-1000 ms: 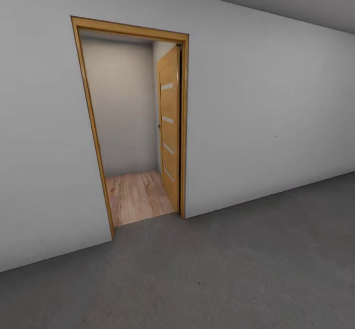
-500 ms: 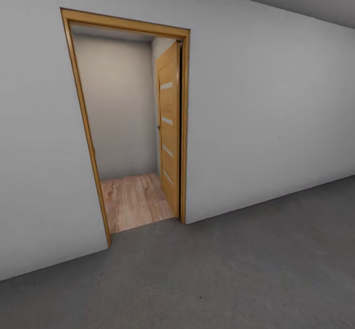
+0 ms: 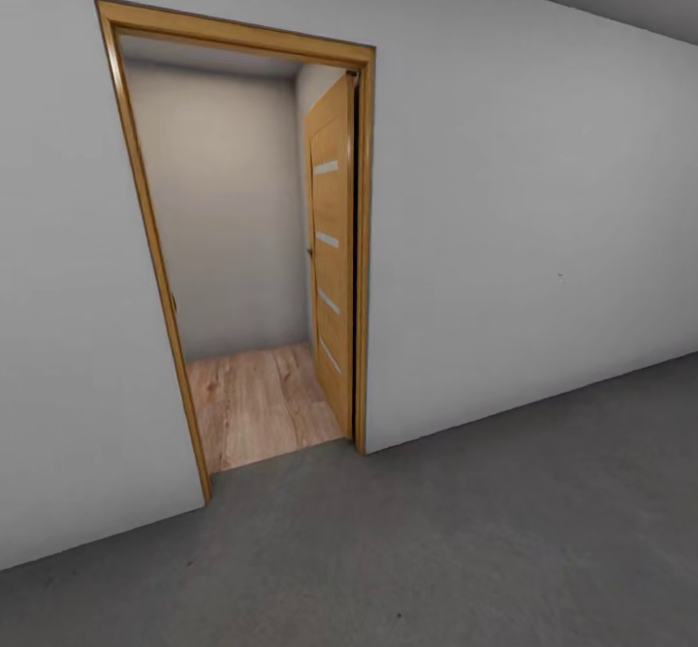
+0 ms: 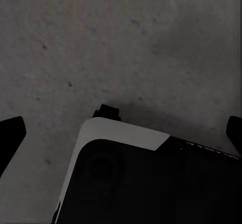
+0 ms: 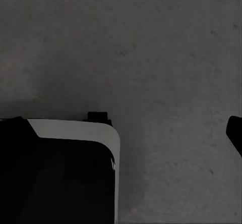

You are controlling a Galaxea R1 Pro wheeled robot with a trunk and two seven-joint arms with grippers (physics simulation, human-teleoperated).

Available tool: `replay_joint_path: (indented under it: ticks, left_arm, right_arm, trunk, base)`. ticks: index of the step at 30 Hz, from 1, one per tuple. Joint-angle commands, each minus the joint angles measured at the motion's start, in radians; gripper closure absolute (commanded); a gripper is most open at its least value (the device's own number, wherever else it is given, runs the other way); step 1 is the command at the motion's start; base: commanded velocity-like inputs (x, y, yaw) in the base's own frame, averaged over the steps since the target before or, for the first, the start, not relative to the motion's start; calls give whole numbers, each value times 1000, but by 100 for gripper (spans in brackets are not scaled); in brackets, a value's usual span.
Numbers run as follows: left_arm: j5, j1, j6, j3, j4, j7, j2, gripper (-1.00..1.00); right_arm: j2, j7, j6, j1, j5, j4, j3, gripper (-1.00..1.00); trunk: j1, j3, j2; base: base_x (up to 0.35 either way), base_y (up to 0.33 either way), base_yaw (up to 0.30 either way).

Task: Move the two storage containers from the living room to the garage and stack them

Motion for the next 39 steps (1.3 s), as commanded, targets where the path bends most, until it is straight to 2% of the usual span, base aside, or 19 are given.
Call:
replay_joint_path:
  ticks: [1,39]
  left_arm:
    - [7,-1,-2,-9,0,3,0,-100]
    - [8,-1,-2,-8,0,3,0,-100]
  right_arm:
    - [0,-4,-5,-1,11,3,-8,-100]
    - [0,-4,-5,-2,11,3,-8,-100]
  trunk:
    - [1,-1,-1]
    - [1,-1,-1]
  base:
    - [256,0,0]
    - [250,0,0]
